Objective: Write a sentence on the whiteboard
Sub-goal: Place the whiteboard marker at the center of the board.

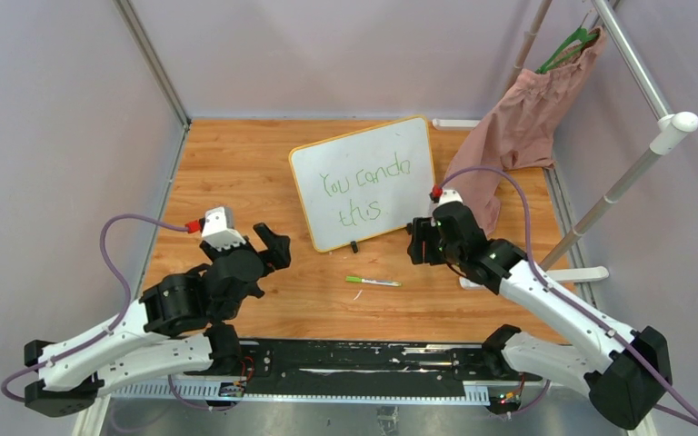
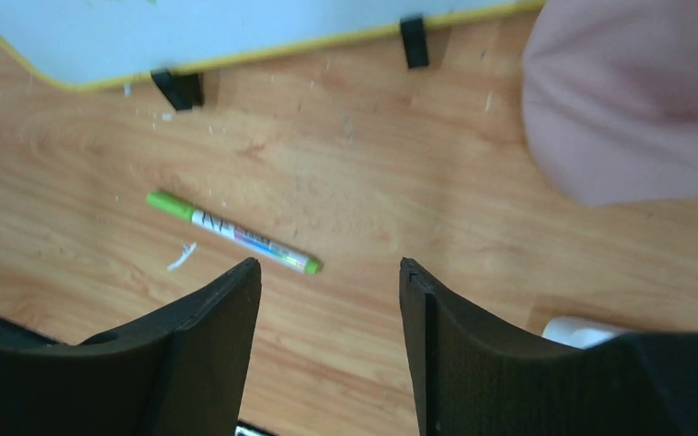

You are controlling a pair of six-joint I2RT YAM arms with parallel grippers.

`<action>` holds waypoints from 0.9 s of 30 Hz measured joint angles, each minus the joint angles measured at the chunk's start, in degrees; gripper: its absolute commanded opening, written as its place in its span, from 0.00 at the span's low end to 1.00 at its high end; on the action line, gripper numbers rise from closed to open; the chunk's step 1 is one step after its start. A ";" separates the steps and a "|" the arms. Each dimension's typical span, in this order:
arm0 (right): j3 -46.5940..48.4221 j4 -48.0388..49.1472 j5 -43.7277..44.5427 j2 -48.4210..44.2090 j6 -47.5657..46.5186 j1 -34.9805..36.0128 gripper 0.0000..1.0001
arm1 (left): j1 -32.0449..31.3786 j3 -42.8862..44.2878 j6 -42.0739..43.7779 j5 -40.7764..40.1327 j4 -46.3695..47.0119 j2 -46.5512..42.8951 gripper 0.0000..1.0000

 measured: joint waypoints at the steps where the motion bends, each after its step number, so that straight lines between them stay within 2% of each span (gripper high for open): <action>1: -1.49 0.04 -1.36 -0.85 0.85 0.28 0.57 | 0.00 -0.35 2.27 0.28 0.90 -0.35 1.00; 7: -11.87 0.59 -7.10 -4.92 7.87 1.53 0.47 | 0.00 -8.24 14.67 3.43 9.09 -9.62 1.00; 13: -16.72 5.01 -10.99 -2.82 14.60 1.57 0.47 | 0.02 -13.88 22.08 6.38 16.44 -20.37 1.00; 19: -17.53 11.82 -12.76 3.28 19.19 1.57 0.46 | 0.02 -13.00 24.09 7.74 16.11 -19.34 1.00; 27: -17.51 16.24 -13.18 9.57 21.33 1.57 0.42 | 0.02 -12.15 24.06 8.98 14.05 -15.41 1.00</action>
